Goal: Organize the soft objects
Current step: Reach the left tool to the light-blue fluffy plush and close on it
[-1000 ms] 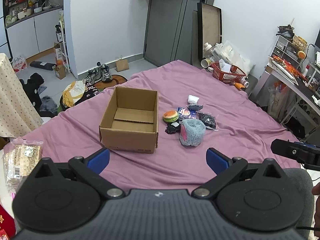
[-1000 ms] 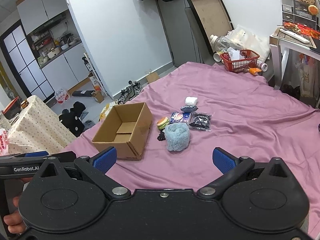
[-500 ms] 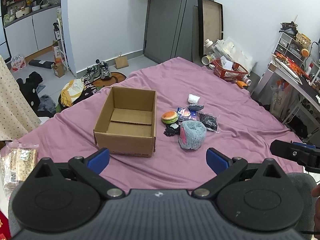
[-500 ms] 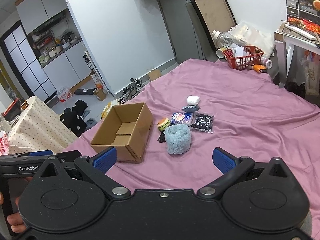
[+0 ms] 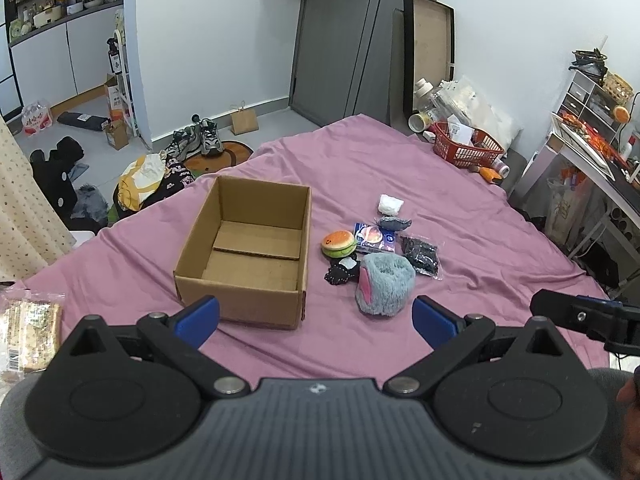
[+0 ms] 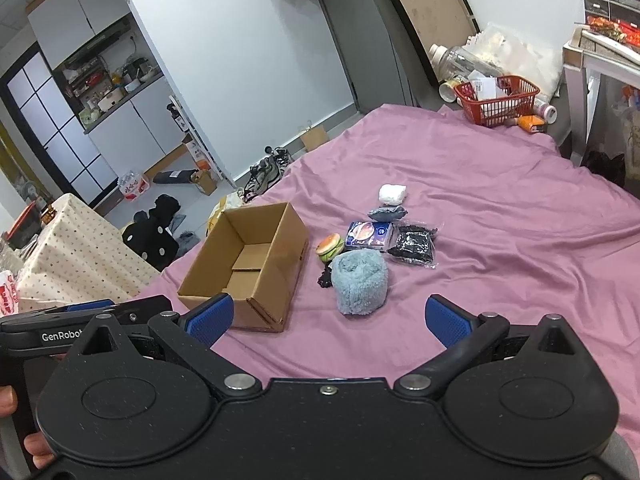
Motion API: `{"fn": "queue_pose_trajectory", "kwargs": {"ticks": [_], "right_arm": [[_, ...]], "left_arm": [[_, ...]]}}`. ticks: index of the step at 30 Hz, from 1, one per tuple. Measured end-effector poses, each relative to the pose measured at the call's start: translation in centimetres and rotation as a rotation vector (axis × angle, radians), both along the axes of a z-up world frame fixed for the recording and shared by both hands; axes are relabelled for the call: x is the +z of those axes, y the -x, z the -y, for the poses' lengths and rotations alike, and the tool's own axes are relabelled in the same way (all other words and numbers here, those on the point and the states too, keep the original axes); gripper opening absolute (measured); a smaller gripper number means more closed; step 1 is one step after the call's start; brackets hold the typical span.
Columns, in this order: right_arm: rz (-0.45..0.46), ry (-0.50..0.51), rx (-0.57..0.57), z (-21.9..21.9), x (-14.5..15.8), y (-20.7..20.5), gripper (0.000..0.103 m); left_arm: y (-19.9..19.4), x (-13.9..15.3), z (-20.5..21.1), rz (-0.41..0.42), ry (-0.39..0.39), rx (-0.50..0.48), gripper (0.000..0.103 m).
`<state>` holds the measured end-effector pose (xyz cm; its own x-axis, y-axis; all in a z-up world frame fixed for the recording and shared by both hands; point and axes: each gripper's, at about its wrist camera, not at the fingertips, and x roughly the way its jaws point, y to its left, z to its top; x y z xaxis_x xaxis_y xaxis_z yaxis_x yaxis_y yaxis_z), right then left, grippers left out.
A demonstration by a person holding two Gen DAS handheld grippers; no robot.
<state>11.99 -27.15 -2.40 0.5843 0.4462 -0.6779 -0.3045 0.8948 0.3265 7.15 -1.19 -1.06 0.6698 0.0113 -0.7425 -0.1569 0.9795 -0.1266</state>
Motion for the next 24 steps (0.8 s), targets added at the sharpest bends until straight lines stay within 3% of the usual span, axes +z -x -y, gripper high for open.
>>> {"fn": "queue_pose_trajectory", "kwargs": {"ticks": [14,18,24], "right_arm": [[-0.096,-0.073,-0.036,1.0,-4.3,-5.9,0.103],[-0.134,-0.113,-0.069,1.6,-6.0,-8.1,0.101],[-0.201,-0.154,-0.084,1.4,-8.3,-11.0,0.087]], "left_arm": [[-5.3,-3.3,0.5,-0.020,0.055,0.027,0.097],[-6.9,-4.3,0.8,-0.028,0.073,0.020,0.090],[-9.2,-6.4,0.5,-0.068,0.138,0.045,0.071]]}}
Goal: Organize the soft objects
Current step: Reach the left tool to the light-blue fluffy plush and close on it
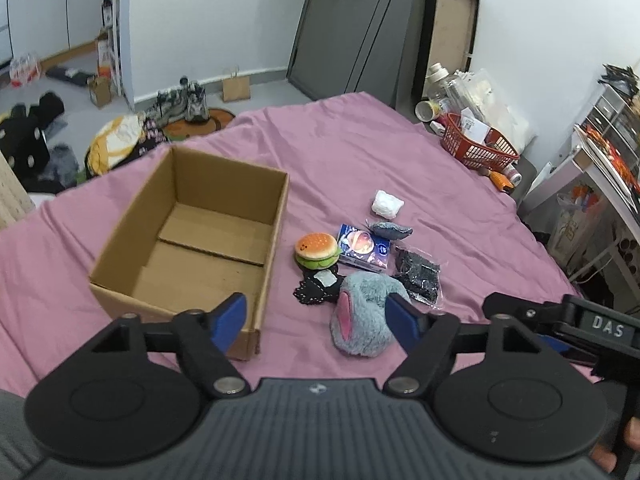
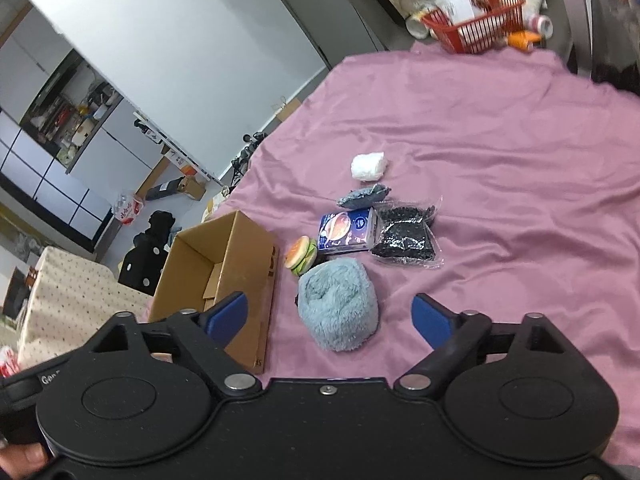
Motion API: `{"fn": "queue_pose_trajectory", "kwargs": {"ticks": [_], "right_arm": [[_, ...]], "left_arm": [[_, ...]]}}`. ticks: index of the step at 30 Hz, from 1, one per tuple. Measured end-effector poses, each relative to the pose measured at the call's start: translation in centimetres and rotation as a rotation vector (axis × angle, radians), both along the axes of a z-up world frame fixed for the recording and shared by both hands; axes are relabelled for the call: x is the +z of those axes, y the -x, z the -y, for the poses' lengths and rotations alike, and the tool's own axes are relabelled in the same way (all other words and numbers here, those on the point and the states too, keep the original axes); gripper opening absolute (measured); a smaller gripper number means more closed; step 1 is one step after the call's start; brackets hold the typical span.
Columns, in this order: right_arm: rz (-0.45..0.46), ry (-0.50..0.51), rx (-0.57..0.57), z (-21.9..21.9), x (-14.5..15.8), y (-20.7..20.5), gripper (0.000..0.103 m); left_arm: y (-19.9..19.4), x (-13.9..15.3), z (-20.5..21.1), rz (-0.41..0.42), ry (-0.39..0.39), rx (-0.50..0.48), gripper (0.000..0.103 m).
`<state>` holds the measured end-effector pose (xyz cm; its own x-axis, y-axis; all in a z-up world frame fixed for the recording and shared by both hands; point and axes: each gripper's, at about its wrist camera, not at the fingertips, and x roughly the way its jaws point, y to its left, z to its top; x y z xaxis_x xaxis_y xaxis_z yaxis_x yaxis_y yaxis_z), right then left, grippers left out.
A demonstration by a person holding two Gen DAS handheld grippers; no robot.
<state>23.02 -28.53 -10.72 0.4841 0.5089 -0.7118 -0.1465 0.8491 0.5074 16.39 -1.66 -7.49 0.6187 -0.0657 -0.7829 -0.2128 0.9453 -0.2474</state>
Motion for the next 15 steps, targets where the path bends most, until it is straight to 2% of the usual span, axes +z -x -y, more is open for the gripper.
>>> {"fn": "queue_pose_trajectory", "kwargs": {"ticks": [6,8,10,15], "right_arm": [[-0.066,-0.060,-0.022,-0.4,-2.7,-2.4,0.070],[-0.085,-0.086,-0.016,-0.6,-3.8,-2.9,0.064],[-0.115,-0.119,-0.019,-0.5,-5.0,-3.5,0.053],[-0.172,-0.153,-0.026,-0.2,-7.2,-5.1,0.038]], "left_arm": [[-2.2,-1.9,0.1,-0.029,0.061,0.010,0.058],[-2.8,-2.5,0.3,-0.029,0.070,0.011,0.053],[-3.4,-3.2,0.6,-0.019,0.076,0.002,0.050],[-5.0,-5.3,1.6,-0.039,0.092,-0.028,0.039]]}}
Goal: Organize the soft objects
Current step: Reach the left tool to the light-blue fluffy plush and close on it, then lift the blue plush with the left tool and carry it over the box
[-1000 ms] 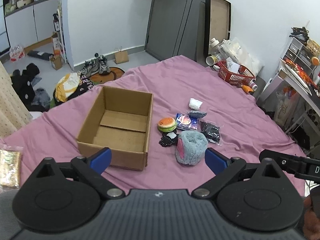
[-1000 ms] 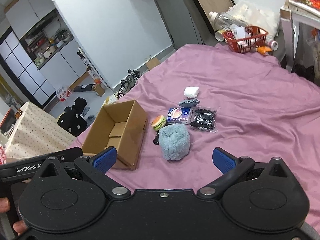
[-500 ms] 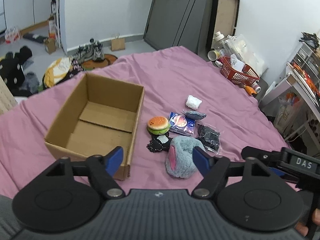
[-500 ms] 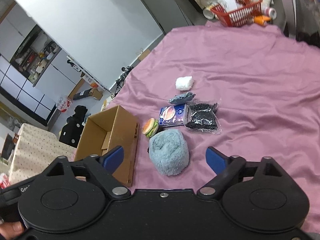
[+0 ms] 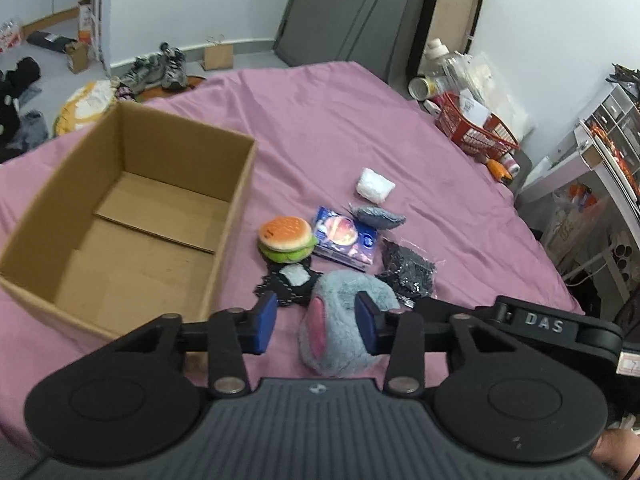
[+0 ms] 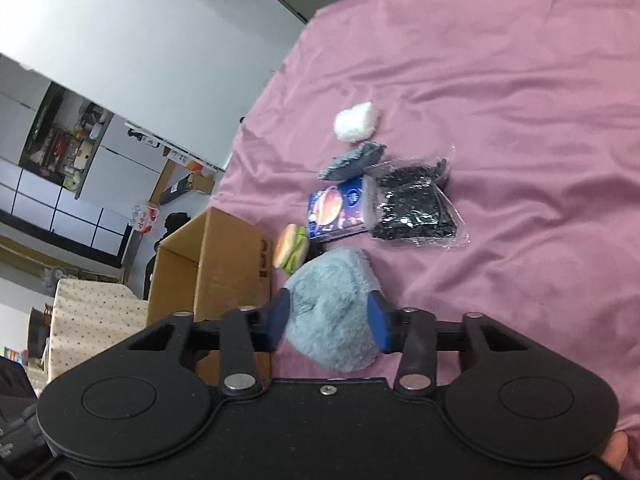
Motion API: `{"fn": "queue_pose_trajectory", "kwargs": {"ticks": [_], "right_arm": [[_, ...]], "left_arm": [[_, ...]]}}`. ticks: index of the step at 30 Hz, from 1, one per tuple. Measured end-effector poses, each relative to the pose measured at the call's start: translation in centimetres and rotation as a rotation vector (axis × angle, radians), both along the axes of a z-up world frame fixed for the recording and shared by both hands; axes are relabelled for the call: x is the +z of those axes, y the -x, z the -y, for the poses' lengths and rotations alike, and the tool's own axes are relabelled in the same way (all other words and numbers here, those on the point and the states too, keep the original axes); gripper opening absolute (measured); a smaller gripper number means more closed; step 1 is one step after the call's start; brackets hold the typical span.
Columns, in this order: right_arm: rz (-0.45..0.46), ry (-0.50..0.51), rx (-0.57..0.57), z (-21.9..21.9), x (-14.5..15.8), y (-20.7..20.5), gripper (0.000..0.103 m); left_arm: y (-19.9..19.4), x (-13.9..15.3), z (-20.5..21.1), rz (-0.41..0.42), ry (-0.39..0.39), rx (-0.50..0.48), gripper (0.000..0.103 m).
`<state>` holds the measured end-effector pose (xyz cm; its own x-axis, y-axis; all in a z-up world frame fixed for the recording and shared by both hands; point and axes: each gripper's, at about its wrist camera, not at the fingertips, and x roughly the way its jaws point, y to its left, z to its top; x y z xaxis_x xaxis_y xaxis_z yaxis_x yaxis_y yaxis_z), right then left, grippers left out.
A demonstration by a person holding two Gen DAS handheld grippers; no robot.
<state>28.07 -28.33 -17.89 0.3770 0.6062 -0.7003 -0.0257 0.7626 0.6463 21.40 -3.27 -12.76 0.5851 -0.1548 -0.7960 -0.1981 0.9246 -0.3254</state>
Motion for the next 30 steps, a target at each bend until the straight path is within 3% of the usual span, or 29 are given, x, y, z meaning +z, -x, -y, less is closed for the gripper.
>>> {"fn": "queue_pose_trajectory", "kwargs": {"ticks": [5,10,19,20,30], "right_arm": [[-0.047,-0.036,-0.001,0.1,-1.5,-0.8,0.038],[-0.069,-0.037,0.007,-0.1,-2.5,-1.6,0.037],[-0.119,-0.032,0.014,-0.4,-4.1,-2.5,0.029],[-0.121,-0.028,0.016,-0.4,-4.2,-2.5,0.028],[-0.049,0.005,0.035,-0.6,-2.2,-1.2,0.021]], "left_arm": [[-1.8,-2.0,1.0,-0.032,0.017,-0.014,0.031],[-3.1,-3.5,1.5,-0.054,0.015,-0.018,0.031],[-4.2,-5.9,1.8,-0.112,0.033,-0.015,0.030],[-4.2,-6.2,1.8,-0.118,0.042,-0.014,0.025],[-2.9,-5.2,1.8,-0.053,0.055,-0.014,0.019]]}}
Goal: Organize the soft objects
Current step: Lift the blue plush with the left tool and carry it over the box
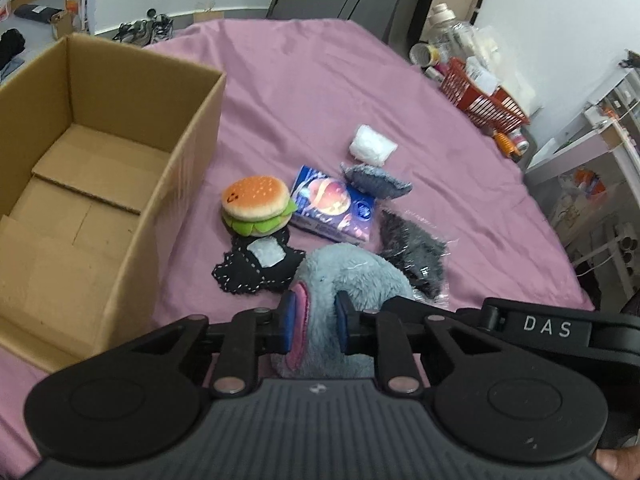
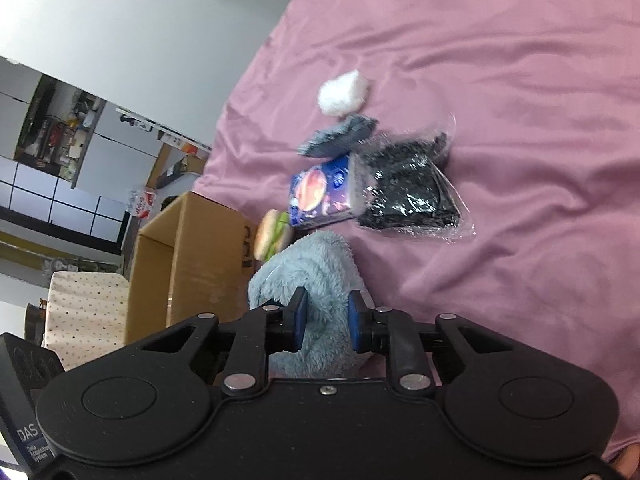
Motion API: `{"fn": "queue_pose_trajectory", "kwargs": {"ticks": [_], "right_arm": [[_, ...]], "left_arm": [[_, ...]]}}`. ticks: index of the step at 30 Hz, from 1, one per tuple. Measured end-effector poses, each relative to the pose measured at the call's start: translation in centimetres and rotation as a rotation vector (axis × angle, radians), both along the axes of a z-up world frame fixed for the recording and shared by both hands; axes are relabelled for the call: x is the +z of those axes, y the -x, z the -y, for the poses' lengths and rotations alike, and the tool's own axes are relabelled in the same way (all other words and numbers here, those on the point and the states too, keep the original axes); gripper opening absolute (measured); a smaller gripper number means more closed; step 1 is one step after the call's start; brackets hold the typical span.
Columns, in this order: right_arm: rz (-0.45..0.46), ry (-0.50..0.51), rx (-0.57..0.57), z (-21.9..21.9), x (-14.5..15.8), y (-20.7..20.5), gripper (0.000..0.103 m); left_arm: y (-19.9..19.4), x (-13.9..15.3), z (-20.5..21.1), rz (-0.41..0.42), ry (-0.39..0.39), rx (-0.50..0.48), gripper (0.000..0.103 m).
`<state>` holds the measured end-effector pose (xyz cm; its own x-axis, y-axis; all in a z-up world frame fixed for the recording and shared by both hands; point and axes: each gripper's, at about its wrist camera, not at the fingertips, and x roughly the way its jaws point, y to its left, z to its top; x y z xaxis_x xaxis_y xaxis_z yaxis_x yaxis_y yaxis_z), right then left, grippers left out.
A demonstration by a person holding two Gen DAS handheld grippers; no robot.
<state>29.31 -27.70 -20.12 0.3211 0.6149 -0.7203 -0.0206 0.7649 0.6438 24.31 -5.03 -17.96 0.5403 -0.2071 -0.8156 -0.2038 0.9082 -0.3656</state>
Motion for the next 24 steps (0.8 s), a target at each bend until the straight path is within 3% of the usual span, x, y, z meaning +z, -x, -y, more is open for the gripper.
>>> {"fn": "queue_pose_trajectory", "kwargs": {"ticks": [6,11,24], "right_arm": [[0.037,-0.029,-0.015,0.3,2.1,1.0,0.021],[0.093,0.004,-0.008,-0.5,4.6,1.8,0.021],[0.218,0.029,0.010,-5.7,9.9,4.0,0.021]], "left_arm": [[1.1,2.2,-0.4,0.055,0.024,-0.003,0.019],[2.0,4.0,-1.0,0.099,0.048,0.001,0.019],[4.6,8.2,-5.0,0.227,0.088,0.066,0.019]]}}
